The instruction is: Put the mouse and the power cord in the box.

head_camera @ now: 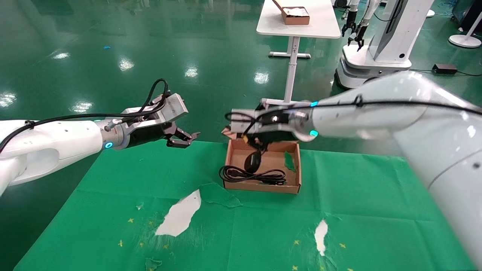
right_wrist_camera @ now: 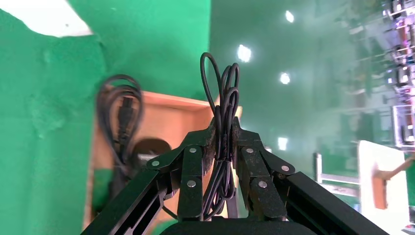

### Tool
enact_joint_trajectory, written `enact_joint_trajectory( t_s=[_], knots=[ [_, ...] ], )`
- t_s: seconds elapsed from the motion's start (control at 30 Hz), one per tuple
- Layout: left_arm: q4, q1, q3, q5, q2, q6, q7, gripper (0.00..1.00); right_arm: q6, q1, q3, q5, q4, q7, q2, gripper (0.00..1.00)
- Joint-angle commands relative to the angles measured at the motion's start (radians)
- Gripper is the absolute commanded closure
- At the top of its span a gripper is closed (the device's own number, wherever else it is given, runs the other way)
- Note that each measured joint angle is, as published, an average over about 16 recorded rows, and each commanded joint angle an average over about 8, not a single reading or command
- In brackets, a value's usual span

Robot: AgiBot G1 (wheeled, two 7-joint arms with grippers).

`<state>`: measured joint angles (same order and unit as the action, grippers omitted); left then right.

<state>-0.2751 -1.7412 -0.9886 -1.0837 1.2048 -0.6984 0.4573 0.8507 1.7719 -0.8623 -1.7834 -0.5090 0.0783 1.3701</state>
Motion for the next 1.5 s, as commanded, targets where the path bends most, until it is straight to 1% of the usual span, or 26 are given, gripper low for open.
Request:
enact_joint_trajectory(
  t_s=[0.03,0.07,0.3,0.33,0.47,1.03,1.17,1.5],
  knots=[
    [0.004,-0.001,0.001,0.001,0.001,-0.002,0.004,0.0,-0.023,-0.019,-0.035,0.037,0.0,0.019,0.002,1.0],
    [0.006,-0.001,0.002,0.002,0.002,-0.002,0.005,0.0,-0.038,-0.028,-0.052,0.045,0.009,0.011,0.002,0.94],
    [0.018,-0.004,0.005,0.007,0.004,-0.008,0.014,0.0,-0.139,-0.065,-0.137,0.061,0.081,-0.048,0.003,0.07],
    [0.02,-0.004,0.005,0.008,0.004,-0.008,0.015,0.0,-0.148,-0.067,-0.143,0.062,0.087,-0.051,0.003,0.0],
    [0.022,-0.005,0.006,0.01,0.004,-0.01,0.016,0.0,-0.165,-0.072,-0.155,0.062,0.099,-0.056,0.005,0.0],
    [0.018,-0.004,0.005,0.007,0.005,-0.007,0.015,0.0,-0.126,-0.074,-0.125,0.072,0.063,-0.051,-0.01,0.0],
    [0.018,-0.004,0.005,0.007,0.005,-0.007,0.015,0.0,-0.093,-0.101,-0.095,0.115,0.027,-0.061,-0.042,0.0],
    [0.018,-0.004,0.005,0.007,0.005,-0.007,0.015,0.0,0.036,-0.205,0.023,0.278,-0.112,-0.096,-0.167,0.0]
  ],
)
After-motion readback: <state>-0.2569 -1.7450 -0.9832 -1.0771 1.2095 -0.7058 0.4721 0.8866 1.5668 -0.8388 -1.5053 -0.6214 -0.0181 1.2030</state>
